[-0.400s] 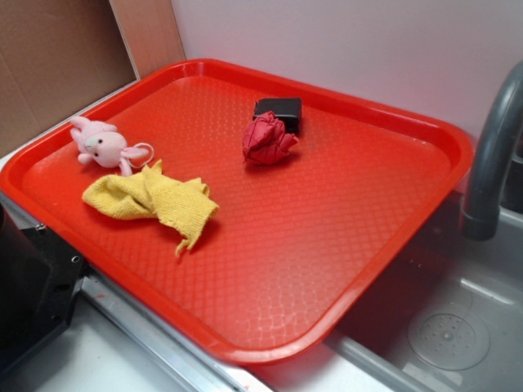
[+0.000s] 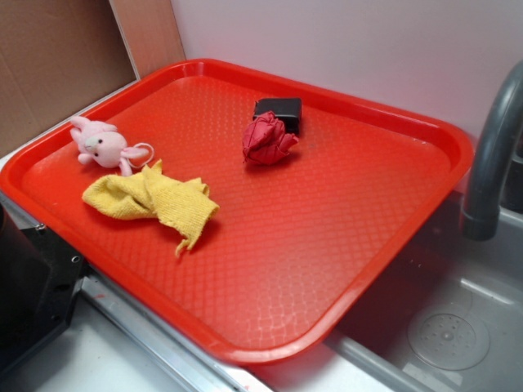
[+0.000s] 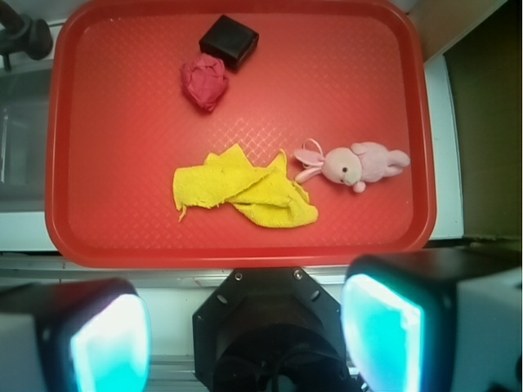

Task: Grab the black box.

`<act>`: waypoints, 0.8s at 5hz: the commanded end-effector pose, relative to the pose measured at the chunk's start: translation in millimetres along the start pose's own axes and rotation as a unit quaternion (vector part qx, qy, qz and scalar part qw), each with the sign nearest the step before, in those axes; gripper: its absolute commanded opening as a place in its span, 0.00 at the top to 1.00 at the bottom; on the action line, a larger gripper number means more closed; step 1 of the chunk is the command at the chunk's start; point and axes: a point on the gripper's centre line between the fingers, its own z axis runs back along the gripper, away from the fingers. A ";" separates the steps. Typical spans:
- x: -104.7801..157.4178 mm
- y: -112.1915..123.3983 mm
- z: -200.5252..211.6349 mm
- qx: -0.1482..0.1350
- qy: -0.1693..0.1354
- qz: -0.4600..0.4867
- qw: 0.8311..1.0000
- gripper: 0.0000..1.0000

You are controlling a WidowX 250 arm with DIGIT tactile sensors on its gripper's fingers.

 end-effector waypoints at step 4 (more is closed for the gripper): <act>96.4 15.9 -58.6 0.025 -0.044 -0.123 0.991 0.00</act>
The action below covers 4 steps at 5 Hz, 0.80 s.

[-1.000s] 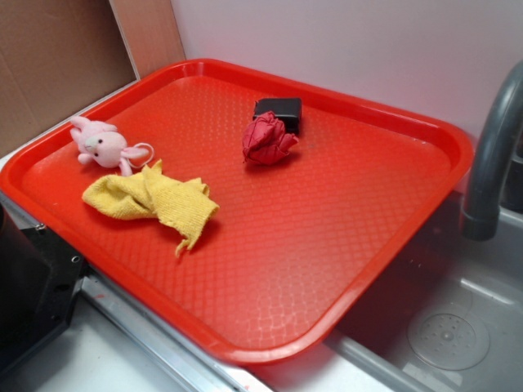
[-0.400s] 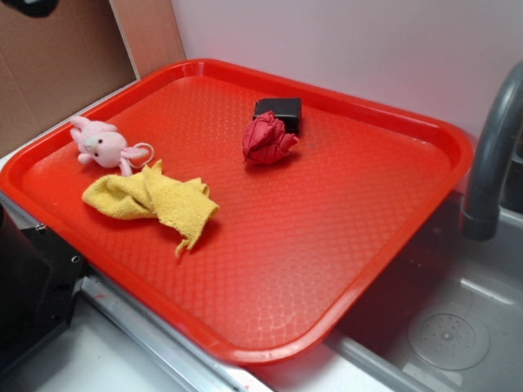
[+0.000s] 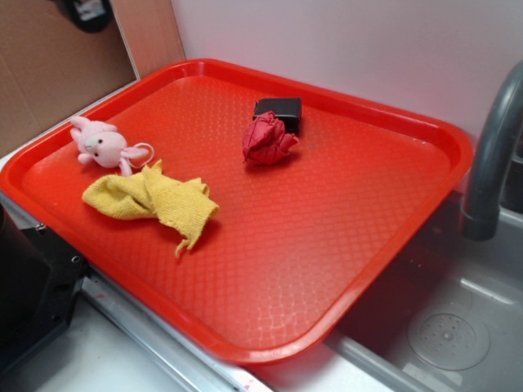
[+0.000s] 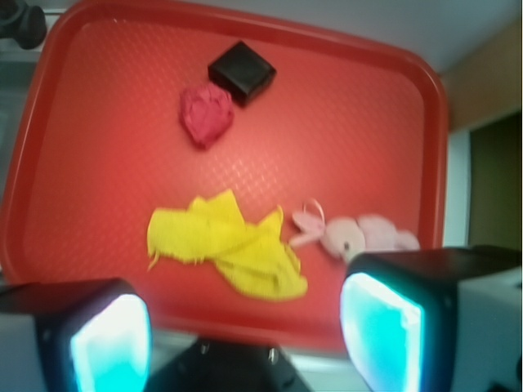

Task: Grab the black box.

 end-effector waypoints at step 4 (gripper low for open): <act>113.4 23.1 -97.8 0.017 -0.038 -0.142 0.989 0.00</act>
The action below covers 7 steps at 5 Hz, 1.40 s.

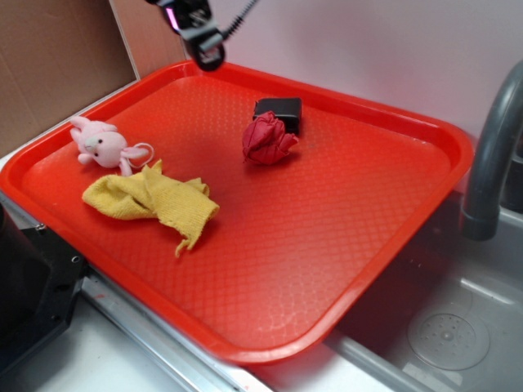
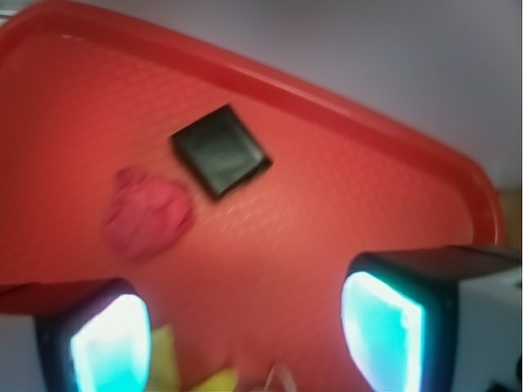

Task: Grab the black box.

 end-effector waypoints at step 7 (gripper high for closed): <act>37.9 0.9 -96.4 -0.098 -0.018 -0.208 0.973 0.00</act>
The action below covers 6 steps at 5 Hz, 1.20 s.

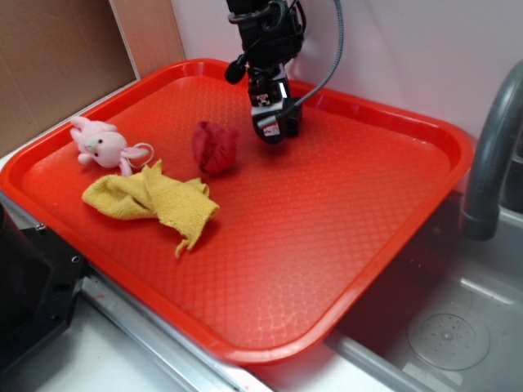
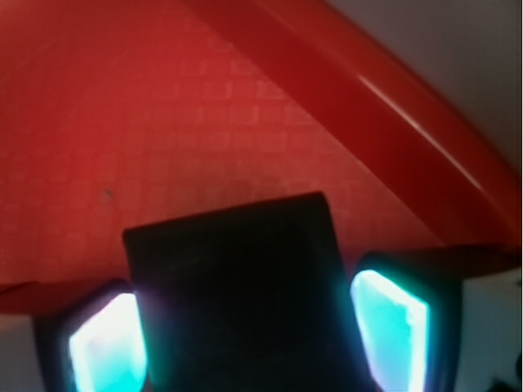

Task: Grab the black box.

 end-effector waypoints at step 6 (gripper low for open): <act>-38.2 -53.7 125.5 0.081 0.033 0.323 0.942 1.00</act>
